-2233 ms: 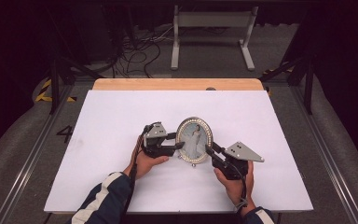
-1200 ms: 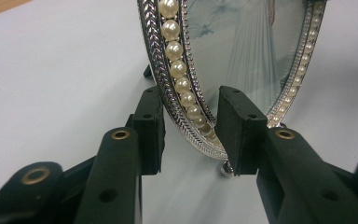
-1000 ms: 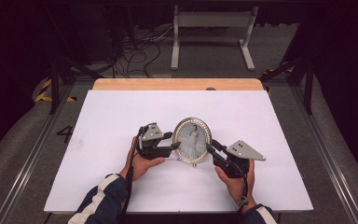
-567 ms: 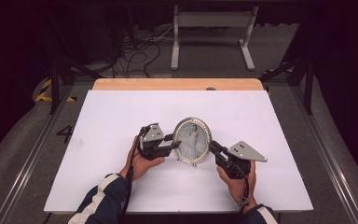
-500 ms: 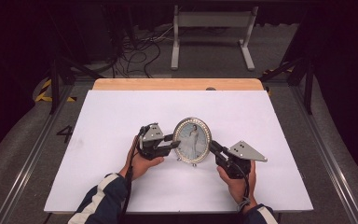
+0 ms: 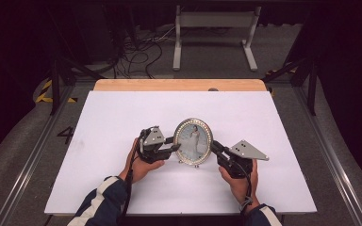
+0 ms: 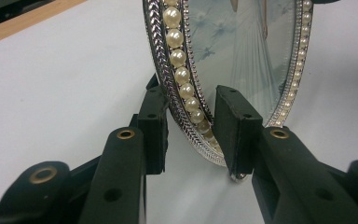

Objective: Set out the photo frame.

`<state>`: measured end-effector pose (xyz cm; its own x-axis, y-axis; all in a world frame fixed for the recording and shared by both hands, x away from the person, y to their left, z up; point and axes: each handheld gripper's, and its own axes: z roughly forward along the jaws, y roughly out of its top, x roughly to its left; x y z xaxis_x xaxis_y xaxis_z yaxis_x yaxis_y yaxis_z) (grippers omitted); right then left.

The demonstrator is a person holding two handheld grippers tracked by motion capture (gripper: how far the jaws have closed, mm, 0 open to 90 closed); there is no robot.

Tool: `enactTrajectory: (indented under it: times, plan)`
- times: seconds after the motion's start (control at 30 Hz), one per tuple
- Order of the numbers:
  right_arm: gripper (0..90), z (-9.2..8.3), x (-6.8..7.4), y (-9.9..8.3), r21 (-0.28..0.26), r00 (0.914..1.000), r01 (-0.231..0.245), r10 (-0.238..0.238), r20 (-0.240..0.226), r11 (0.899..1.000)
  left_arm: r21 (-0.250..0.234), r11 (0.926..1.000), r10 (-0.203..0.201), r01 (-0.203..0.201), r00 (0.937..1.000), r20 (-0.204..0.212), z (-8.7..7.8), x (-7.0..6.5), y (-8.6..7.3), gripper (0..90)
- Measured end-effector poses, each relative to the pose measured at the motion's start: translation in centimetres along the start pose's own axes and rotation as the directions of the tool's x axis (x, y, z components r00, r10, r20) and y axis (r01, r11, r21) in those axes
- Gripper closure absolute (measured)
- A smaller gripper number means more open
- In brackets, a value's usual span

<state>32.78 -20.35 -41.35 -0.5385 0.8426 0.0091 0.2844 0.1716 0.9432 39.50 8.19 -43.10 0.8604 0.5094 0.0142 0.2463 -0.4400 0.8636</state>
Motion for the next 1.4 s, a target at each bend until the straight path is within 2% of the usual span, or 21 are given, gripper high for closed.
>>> enactTrajectory:
  times: [0.37,0.5,0.93,1.4]
  plan:
    - [81.0,0.6,-0.3,0.2,0.005,0.9998,-0.002,0.002,-0.019,1.0,0.0,1.0,-0.007,0.007,0.9997,-0.024,-0.5,-0.4,-0.3,67.9]
    - [81.2,0.8,-0.3,0.1,0.01,0.9999,0.013,-0.013,0.009,1.0,0.002,1.0,0.002,-0.002,0.9998,-0.02,-0.7,-0.5,-0.3,68.4]
    - [81.3,1.0,-0.2,0.1,0.014,0.9999,0.011,-0.011,0.005,1.0,0.003,1.0,-0.005,0.005,0.9998,-0.021,-0.9,-0.6,-0.5,68.1]
    - [81.2,1.1,-0.2,-0.1,0.033,0.9997,0.024,-0.024,0.0,0.999,0.019,0.9998,0.012,-0.012,0.9997,-0.019,-1.2,-0.8,-0.5,68.4]
